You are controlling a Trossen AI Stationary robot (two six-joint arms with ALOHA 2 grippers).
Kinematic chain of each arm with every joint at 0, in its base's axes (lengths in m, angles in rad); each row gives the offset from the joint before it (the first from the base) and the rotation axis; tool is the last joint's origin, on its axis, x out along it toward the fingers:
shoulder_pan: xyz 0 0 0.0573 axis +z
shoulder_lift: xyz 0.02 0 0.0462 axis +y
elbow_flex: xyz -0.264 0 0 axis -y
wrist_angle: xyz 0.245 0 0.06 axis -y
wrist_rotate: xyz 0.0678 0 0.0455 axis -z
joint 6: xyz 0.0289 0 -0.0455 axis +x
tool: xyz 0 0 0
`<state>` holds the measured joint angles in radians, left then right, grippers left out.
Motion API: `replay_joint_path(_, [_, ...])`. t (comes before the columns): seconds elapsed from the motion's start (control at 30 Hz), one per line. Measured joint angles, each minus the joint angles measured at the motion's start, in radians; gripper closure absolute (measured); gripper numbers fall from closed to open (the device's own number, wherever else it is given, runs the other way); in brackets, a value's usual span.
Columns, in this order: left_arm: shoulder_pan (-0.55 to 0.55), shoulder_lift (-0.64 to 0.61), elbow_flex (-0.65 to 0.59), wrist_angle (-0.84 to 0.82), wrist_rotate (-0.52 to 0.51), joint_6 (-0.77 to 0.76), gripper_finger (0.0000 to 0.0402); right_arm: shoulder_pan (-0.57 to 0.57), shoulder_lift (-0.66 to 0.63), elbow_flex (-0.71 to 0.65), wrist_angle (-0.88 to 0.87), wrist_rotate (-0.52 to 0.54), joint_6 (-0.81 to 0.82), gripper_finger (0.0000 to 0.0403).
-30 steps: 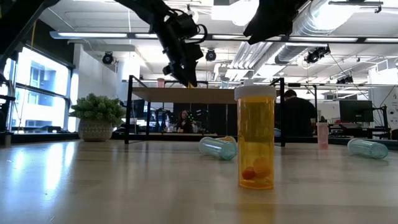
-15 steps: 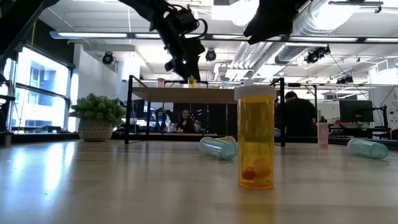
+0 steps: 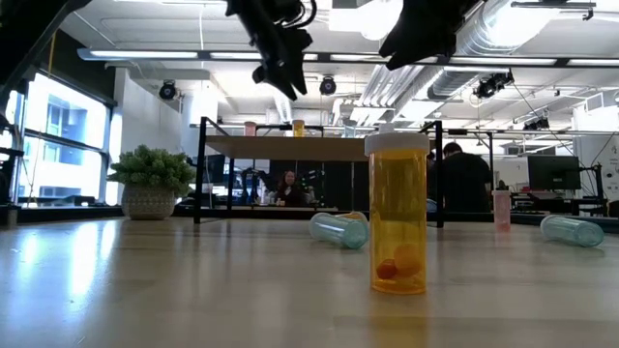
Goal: Pick and place medicine bottles onto shelf by color
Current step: Put the left blue pill bottle on the shelf aligned with the other blue pill bottle
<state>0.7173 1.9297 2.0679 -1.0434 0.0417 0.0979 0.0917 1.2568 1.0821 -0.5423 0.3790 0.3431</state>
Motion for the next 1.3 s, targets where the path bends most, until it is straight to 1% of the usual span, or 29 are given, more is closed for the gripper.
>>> replay_joint_path(0.1, [-0.013,-0.010,-0.012,-0.041,0.065,0.009,0.0202,0.000,0.000,0.000,-0.002,-0.025,0.013,0.0208])
replay_joint_path(0.2, [-0.039,-0.025,-0.047,-0.037,0.089,0.011,0.0207,0.000,0.000,0.000,-0.035,-0.035,0.023,0.0208])
replay_joint_path(0.43, [-0.121,-0.101,-0.157,0.020,0.089,0.023,0.0211,0.000,0.000,0.000,-0.104,-0.031,0.065,0.0208])
replay_joint_path(0.53, [-0.157,-0.147,-0.229,0.064,0.089,0.026,0.0211,0.000,0.000,0.000,-0.113,-0.031,0.080,0.0208])
replay_joint_path(0.67, [-0.199,-0.234,-0.362,0.156,0.095,0.021,0.0213,0.015,0.000,0.000,-0.112,-0.030,0.121,0.0208])
replay_joint_path(0.8, [-0.234,-0.324,-0.530,0.260,0.104,-0.006,0.0213,0.044,0.000,0.000,-0.112,-0.030,0.155,0.0208])
replay_joint_path(1.07, [-0.333,-0.511,-0.855,0.494,0.103,-0.110,0.0213,0.092,0.000,0.000,-0.112,-0.015,0.207,0.0208])
replay_joint_path(1.3, [-0.435,-0.636,-1.089,0.674,0.095,-0.220,0.0215,0.115,0.001,0.000,-0.113,-0.014,0.227,0.0208])
